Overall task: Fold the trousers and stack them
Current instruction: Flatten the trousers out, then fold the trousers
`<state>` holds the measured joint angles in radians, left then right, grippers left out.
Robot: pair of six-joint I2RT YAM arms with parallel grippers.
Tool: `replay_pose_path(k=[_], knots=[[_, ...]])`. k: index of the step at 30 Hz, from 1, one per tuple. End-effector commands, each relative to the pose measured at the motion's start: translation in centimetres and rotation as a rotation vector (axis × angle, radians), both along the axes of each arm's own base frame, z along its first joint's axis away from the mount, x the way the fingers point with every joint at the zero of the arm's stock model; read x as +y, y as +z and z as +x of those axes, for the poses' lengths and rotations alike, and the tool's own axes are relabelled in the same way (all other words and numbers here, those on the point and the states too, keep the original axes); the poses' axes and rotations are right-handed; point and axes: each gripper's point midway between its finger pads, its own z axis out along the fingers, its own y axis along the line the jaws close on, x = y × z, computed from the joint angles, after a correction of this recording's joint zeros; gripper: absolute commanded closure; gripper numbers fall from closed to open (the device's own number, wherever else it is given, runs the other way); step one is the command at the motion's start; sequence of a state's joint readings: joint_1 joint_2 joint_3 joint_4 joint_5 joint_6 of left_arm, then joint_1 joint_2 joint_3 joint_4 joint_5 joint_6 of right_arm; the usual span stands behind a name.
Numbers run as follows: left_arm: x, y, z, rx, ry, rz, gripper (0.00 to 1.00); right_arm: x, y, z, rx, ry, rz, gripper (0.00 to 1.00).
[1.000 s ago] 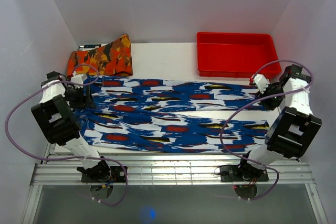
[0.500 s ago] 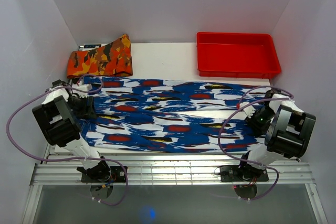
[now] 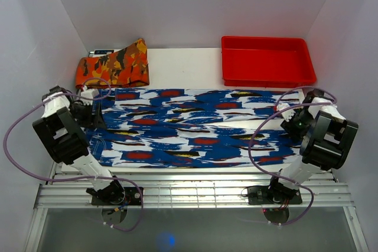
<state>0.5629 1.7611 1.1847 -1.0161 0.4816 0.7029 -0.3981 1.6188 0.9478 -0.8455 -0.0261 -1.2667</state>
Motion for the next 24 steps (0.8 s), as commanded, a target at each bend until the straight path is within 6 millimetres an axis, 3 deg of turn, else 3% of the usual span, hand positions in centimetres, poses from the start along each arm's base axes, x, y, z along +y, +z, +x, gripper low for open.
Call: replay_pose_path(k=[1, 2, 3, 5, 7, 11, 16, 24], knots=[[0.1, 7.2, 5.1, -0.282, -0.111, -0.059, 0.24, -1.5, 4.1, 8.0, -0.274, 0.029, 0.009, 0.52], [-0.2, 8.8, 6.4, -0.344, -0.110, -0.092, 0.23, -1.9, 6.3, 9.7, -0.321, 0.027, 0.009, 0.49], [0.2, 10.0, 7.6, -0.386, -0.103, -0.087, 0.22, -1.6, 6.7, 10.6, -0.335, 0.023, 0.041, 0.43], [2.0, 12.5, 11.1, -0.491, -0.091, -0.044, 0.20, -2.1, 9.4, 13.5, -0.409, -0.002, 0.044, 0.36], [3.3, 13.5, 13.6, -0.546, -0.064, -0.026, 0.20, -2.3, 9.7, 15.1, -0.420, -0.022, 0.067, 0.28], [5.7, 12.9, 18.2, -0.630, -0.142, -0.011, 0.21, -3.1, 10.5, 18.7, -0.475, -0.023, 0.050, 0.27], [6.1, 11.9, 21.1, -0.763, -0.317, -0.008, 0.23, -3.6, 10.5, 21.6, -0.529, 0.001, 0.057, 0.28], [6.3, 8.4, 23.8, -0.858, -0.452, -0.025, 0.25, -3.9, 8.9, 23.0, -0.510, -0.029, 0.082, 0.29]])
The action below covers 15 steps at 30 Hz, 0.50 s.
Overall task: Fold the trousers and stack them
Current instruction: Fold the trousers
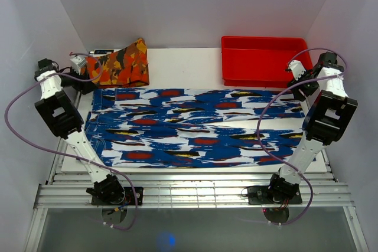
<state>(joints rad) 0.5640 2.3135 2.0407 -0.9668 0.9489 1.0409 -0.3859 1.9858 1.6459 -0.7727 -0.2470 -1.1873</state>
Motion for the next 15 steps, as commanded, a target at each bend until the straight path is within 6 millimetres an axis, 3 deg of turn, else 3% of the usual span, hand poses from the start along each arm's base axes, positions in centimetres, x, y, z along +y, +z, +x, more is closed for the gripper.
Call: replay_pose_path(k=[1, 8, 15], knots=[[-0.5, 1.9, 1.5, -0.151, -0.100, 0.010, 0.26, 0.0, 1.7, 1.6, -0.064, -0.007, 0.015, 0.29], [-2.3, -2.3, 0.0, -0.075, -0.168, -0.019, 0.35, 0.0, 2.0, 2.0, -0.081, 0.004, 0.011, 0.29], [-2.6, -5.5, -2.2, 0.024, -0.207, 0.006, 0.44, -0.1, 2.7, 3.0, -0.106, 0.013, 0.013, 0.28]])
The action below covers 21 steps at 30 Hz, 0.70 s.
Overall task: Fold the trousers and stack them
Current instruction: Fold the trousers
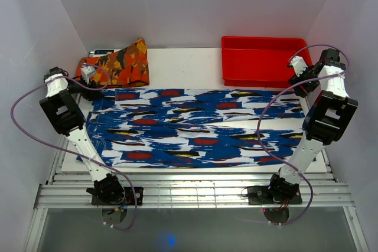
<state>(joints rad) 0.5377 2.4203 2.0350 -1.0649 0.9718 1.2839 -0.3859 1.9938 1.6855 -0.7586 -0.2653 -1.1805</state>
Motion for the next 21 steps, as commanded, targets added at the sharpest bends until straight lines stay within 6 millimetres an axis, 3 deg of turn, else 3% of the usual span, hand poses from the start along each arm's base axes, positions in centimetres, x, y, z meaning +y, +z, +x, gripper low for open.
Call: replay_pose_path(k=[1, 6, 9, 15, 20, 21], knots=[[-0.3, -0.4, -1.5, 0.019, -0.044, 0.005, 0.46, 0.1, 1.4, 1.7, -0.056, 0.012, 0.016, 0.29], [-0.6, -0.8, -2.4, 0.037, -0.073, 0.031, 0.61, 1.3, 0.7, 1.2, -0.043, 0.049, 0.056, 0.39], [-0.9, -0.5, -2.9, 0.029, -0.089, 0.042, 0.68, 3.0, -1.4, 0.2, 0.008, 0.080, 0.075, 0.45], [-1.6, -0.8, -4.6, 0.060, -0.132, 0.073, 1.00, 7.3, -7.1, -2.6, 0.118, 0.133, 0.081, 0.53], [-1.6, -0.6, -5.6, 0.055, -0.160, 0.115, 1.00, 7.8, -9.5, -5.6, 0.192, 0.166, 0.049, 0.61], [-1.7, -0.4, -5.7, 0.051, -0.164, 0.118, 1.00, 7.9, -10.2, -7.2, 0.231, 0.176, 0.038, 0.63]])
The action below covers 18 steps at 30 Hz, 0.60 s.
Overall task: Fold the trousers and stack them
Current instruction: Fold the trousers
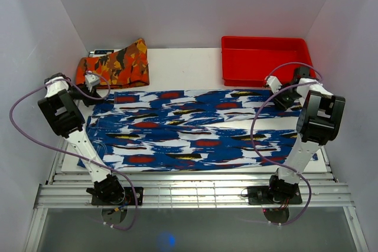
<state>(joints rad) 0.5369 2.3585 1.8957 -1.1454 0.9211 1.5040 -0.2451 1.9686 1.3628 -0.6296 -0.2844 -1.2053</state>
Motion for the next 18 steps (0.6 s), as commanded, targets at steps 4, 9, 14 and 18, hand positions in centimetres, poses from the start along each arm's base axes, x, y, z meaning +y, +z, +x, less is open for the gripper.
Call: replay_pose_path(k=[4, 9, 14, 18], knots=[[-0.4, 1.9, -1.7, -0.001, -0.046, 0.060, 1.00, 0.3, -2.0, -6.6, 0.106, 0.103, -0.041, 0.72], [0.3, 2.2, -1.3, -0.029, -0.064, 0.104, 1.00, 1.0, -0.2, -10.1, 0.169, 0.194, -0.035, 0.83], [0.5, 2.3, -1.1, -0.051, -0.082, 0.129, 1.00, 0.5, 4.5, -6.7, 0.030, 0.163, -0.017, 0.74], [0.5, 2.4, -0.8, -0.083, -0.099, 0.136, 1.00, -0.7, 8.4, -1.1, -0.099, 0.106, -0.001, 0.52]])
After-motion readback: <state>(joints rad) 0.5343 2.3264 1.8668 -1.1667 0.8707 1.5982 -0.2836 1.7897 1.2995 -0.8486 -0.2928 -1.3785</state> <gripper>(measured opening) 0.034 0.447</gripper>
